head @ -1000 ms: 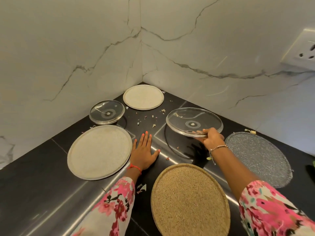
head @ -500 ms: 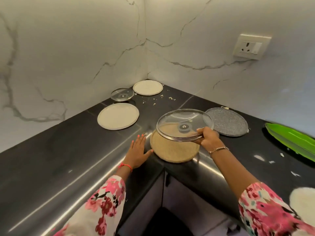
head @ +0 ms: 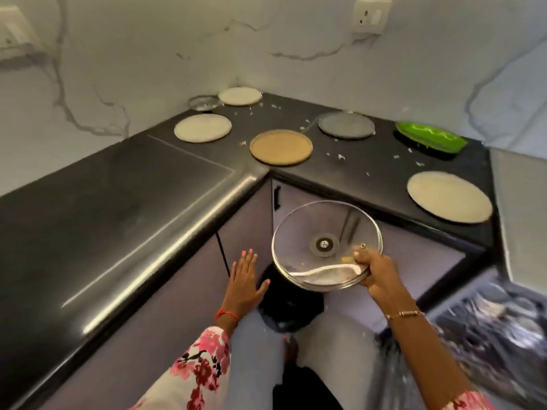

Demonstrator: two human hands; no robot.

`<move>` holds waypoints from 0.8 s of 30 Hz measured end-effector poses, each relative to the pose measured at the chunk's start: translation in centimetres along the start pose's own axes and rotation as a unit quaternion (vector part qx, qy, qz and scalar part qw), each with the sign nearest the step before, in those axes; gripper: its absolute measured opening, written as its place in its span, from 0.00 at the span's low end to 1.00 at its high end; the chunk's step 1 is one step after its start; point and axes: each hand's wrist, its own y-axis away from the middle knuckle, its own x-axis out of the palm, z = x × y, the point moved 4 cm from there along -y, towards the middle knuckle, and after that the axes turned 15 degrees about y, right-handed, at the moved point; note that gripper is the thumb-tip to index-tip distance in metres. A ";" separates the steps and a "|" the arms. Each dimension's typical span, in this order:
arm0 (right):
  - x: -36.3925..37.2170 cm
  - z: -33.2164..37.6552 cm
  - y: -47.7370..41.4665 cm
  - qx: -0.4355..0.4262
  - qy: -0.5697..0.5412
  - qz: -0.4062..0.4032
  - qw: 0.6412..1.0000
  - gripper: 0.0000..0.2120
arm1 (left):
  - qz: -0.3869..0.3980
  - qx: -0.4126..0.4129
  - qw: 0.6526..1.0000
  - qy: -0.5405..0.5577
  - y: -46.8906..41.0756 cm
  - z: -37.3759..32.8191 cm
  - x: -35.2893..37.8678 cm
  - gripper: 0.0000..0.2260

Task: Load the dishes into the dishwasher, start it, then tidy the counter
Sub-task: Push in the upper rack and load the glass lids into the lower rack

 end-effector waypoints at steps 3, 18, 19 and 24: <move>-4.3 -7.1 5.8 0.045 0.012 -0.040 0.998 0.09 | 0.045 -0.023 0.999 0.018 8.5 0.1 4.0 0.44; -28.6 -31.4 24.2 0.141 0.266 -0.266 0.916 0.09 | 0.285 0.059 0.953 -0.080 32.4 -11.2 20.9 0.46; -30.6 -32.2 25.0 0.150 0.268 -0.275 0.911 0.10 | 0.293 0.066 0.950 -0.085 33.0 -12.6 22.4 0.46; -39.5 -33.5 28.9 0.155 0.290 -0.279 0.902 0.04 | 0.311 0.081 0.943 -0.083 36.3 -20.1 30.2 0.46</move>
